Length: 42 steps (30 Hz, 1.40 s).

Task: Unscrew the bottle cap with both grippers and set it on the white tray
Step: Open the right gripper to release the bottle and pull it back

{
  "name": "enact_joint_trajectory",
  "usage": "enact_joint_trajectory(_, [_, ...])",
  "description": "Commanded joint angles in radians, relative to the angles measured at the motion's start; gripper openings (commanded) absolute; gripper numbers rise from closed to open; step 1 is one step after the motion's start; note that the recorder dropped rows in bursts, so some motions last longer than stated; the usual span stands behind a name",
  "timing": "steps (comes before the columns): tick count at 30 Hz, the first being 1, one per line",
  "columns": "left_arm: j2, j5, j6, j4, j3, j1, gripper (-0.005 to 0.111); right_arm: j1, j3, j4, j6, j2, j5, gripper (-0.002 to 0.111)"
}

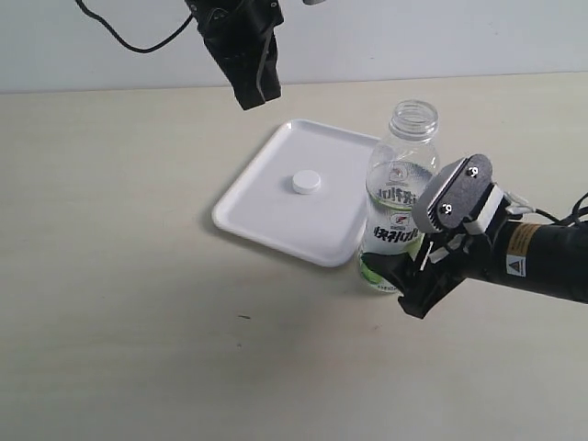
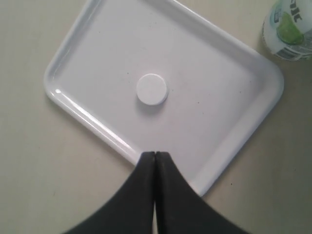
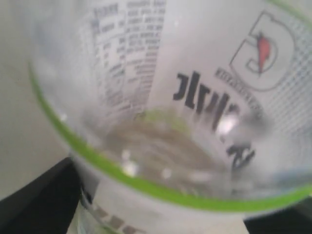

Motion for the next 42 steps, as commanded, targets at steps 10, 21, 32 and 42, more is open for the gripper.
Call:
enact_joint_trajectory(10, [-0.013,0.004,-0.044,0.002,-0.004,0.002,0.0,-0.001,0.004,-0.014,0.185,-0.208,0.196,0.08])
enact_joint_trajectory(21, [-0.013,0.004,-0.083,-0.006,-0.004,0.002,0.0,-0.001,0.004,-0.135,0.354,-0.365,0.312,0.08])
enact_joint_trajectory(32, [-0.013,0.004,-0.09,-0.004,-0.004,0.002,0.0,-0.001,0.006,-0.553,0.825,-0.622,0.376,0.08])
enact_joint_trajectory(42, [-0.015,0.004,-0.213,0.059,-0.004,0.002,0.0,-0.001,0.074,-0.862,1.345,-0.979,0.403,0.08])
